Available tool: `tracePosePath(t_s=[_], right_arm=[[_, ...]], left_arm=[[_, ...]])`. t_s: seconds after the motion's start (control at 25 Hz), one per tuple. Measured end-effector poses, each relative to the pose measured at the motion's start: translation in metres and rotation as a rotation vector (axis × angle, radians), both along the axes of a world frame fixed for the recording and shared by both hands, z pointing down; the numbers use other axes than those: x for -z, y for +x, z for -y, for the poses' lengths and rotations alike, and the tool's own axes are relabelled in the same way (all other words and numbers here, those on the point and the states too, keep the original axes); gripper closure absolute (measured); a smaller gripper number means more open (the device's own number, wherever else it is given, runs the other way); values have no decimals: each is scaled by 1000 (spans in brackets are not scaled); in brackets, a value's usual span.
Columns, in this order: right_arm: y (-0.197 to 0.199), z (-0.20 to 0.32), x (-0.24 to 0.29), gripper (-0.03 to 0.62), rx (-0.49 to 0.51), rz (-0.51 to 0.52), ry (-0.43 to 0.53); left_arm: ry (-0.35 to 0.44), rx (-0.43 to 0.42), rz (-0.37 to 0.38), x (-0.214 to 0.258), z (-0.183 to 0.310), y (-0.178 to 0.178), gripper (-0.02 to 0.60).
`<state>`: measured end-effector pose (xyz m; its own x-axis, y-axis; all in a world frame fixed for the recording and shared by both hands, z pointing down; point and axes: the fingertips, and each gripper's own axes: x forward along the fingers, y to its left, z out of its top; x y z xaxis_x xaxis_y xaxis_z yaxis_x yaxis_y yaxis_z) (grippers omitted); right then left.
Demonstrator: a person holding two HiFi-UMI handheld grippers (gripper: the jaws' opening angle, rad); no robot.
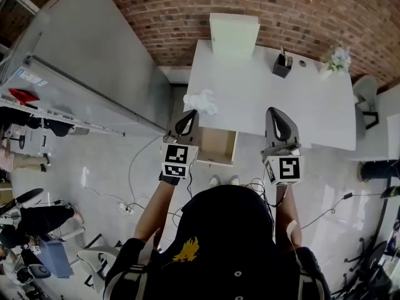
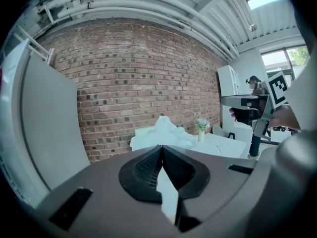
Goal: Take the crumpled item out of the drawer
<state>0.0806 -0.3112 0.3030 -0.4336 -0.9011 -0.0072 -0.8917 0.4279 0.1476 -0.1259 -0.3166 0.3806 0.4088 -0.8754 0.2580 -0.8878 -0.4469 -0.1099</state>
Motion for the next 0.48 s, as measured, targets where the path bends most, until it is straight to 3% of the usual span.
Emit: tracePosePath(t_s=[0.28, 0.48], right_arm=[[-2, 2, 10, 566, -34, 7, 20], [4, -5, 12, 566, -42, -19, 23]], left_arm=[[105, 8, -35, 52, -1, -8, 561], [119, -3, -57, 57, -1, 0, 561]])
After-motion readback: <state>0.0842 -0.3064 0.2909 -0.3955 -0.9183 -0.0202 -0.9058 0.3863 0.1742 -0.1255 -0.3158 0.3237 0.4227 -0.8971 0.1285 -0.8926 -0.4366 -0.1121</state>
